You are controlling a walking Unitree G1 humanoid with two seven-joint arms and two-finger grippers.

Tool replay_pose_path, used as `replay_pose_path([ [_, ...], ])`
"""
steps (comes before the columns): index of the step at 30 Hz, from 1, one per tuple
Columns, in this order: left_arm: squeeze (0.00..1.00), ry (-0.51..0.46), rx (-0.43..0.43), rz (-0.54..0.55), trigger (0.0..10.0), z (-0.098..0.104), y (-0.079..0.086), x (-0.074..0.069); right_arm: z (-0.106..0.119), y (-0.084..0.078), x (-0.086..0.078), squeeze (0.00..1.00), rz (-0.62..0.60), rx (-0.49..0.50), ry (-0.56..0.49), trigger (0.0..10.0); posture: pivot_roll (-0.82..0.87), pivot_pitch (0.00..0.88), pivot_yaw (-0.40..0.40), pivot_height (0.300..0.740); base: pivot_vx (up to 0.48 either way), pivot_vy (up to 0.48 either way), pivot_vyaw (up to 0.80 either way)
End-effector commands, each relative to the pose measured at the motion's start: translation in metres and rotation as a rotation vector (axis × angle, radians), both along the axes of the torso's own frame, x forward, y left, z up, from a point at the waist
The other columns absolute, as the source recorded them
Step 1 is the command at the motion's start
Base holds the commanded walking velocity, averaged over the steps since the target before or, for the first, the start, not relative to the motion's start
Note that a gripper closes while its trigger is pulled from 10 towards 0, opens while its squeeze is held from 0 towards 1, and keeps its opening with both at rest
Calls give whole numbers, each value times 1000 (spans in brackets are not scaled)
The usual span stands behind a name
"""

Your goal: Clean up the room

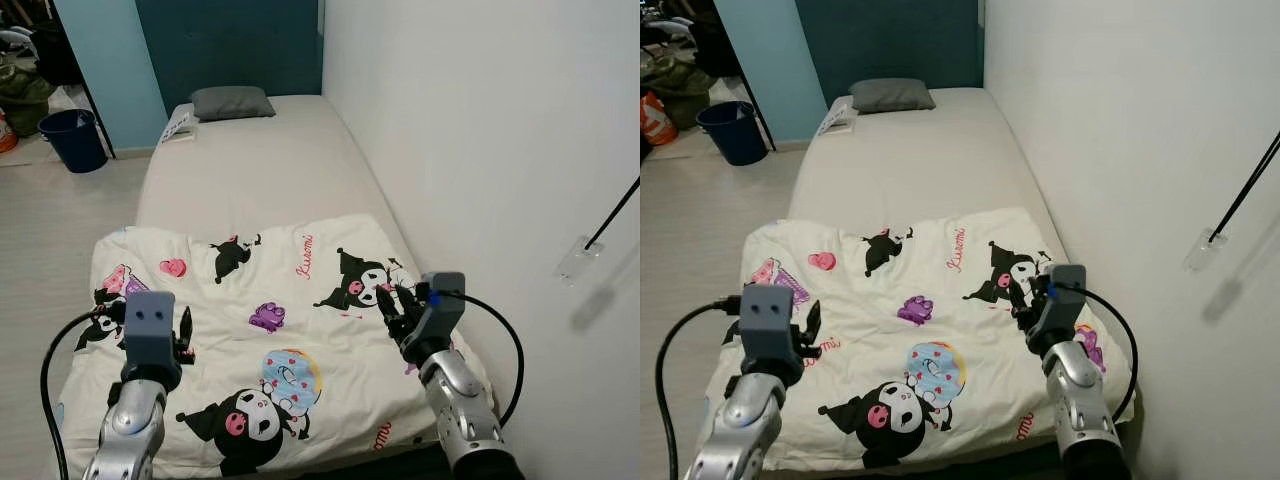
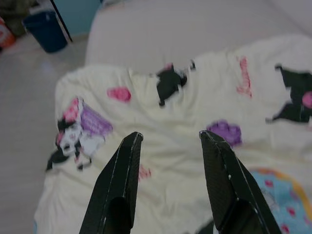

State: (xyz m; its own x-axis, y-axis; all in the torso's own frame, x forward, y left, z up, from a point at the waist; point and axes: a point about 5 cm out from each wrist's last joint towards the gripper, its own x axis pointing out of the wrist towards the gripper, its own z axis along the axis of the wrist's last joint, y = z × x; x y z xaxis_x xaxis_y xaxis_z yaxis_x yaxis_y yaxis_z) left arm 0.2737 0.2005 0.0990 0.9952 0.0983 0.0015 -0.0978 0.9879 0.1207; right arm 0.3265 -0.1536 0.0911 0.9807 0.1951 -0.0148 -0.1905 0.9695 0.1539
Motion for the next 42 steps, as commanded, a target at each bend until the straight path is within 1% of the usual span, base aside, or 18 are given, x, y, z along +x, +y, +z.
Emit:
replay_pose_path([
  [1,0,39,7,-6,10000,-11,-1,-5,-12,-3,-5,0,-34,-26,41,10000,-17,87,-31,740,0,0,0],
  [2,0,39,7,-6,10000,-11,-1,-5,-12,-3,-5,0,-34,-26,41,10000,-17,87,-31,740,0,0,0],
  [3,0,77,25,-25,10000,-19,-3,-8,-19,-5,-7,0,-65,-39,67,10000,-12,88,-34,740,0,0,0],
  [6,0,94,34,-32,10000,-22,-4,-9,-21,-5,-7,0,-72,-38,73,10000,-12,88,-34,740,0,0,0],
  [7,0,113,39,-44,10000,-27,-5,-10,-23,-6,-8,0,-86,-52,78,10000,-12,87,-35,740,0,0,0],
  [8,0,113,39,-44,10000,-27,-5,-10,-23,-6,-8,0,-86,-52,78,10000,-12,87,-35,740,0,0,0],
  [11,0,145,47,-56,10000,-37,-7,-13,-28,-8,-10,0,-93,-65,109,10000,-16,88,-35,740,0,0,0],
  [18,0,141,48,-67,10000,-37,-9,-11,-30,-10,-11,0,-112,-63,108,10000,-20,91,-33,740,0,0,0],
  [33,0,128,32,-88,10000,-36,-16,-7,-32,-10,-12,0,-120,-70,99,10000,-27,95,-30,740,0,0,0],
  [42,0,127,45,-89,10000,-37,-17,-8,-34,-9,-13,0,-122,-68,101,10000,-26,96,-29,740,0,0,0],
])
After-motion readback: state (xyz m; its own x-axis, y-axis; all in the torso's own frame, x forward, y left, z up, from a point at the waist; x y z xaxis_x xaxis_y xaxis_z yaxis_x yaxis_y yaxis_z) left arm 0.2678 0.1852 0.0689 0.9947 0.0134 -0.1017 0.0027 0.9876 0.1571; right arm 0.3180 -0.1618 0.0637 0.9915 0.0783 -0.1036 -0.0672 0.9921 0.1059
